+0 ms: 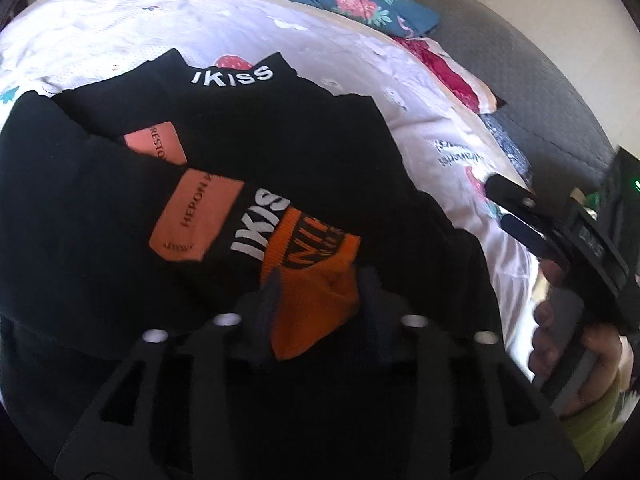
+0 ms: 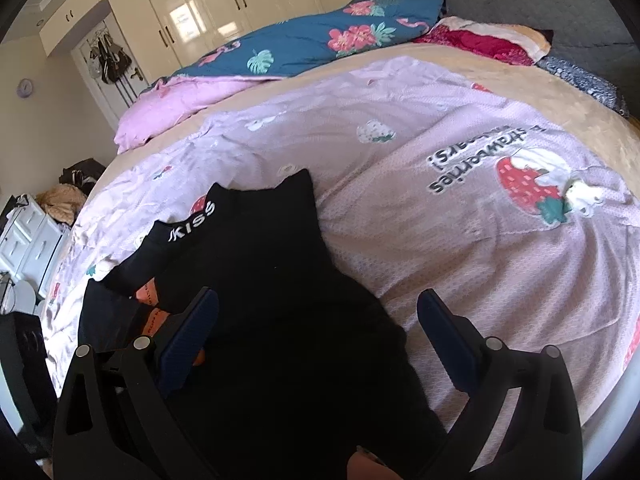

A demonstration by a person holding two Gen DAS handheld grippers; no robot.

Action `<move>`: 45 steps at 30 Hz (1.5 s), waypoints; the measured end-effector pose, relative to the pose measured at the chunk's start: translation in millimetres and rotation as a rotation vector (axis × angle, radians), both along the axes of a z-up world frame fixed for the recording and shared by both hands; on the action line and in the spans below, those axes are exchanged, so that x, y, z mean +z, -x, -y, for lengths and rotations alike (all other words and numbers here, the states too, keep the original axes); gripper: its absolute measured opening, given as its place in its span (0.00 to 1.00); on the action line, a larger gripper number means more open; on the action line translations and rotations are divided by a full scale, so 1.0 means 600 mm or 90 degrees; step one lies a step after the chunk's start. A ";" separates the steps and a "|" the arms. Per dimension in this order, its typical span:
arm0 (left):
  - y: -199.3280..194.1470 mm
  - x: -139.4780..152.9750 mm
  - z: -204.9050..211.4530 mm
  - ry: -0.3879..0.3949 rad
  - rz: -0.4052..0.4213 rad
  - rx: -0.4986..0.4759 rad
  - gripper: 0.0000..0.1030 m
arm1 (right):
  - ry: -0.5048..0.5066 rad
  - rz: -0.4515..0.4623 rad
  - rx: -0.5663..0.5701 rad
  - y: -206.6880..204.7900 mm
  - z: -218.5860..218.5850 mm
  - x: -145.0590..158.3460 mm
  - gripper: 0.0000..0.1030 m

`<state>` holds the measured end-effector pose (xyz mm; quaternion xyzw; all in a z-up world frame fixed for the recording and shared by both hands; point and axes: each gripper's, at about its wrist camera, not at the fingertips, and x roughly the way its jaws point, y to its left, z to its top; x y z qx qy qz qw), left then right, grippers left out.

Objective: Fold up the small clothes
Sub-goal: 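Carry the held cuff across the body and lay the sleeve down, then press the crossed sleeves flat with the right gripper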

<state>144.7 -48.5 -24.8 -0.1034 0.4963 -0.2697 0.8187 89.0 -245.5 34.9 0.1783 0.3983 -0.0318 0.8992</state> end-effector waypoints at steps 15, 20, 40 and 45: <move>0.004 0.081 -0.219 -0.026 0.078 0.227 0.87 | -0.065 -0.103 0.211 -0.047 -0.176 -0.089 0.29; 0.000 0.098 -0.276 -0.012 0.088 0.278 0.89 | -0.010 0.002 0.296 -0.042 -0.212 -0.020 0.10; -0.037 0.095 -0.257 -0.027 0.077 0.288 0.91 | 0.165 0.115 0.304 -0.119 -0.143 0.089 0.09; -0.055 0.080 -0.223 -0.050 0.070 0.259 0.91 | 0.175 0.071 0.274 -0.124 -0.127 0.040 0.09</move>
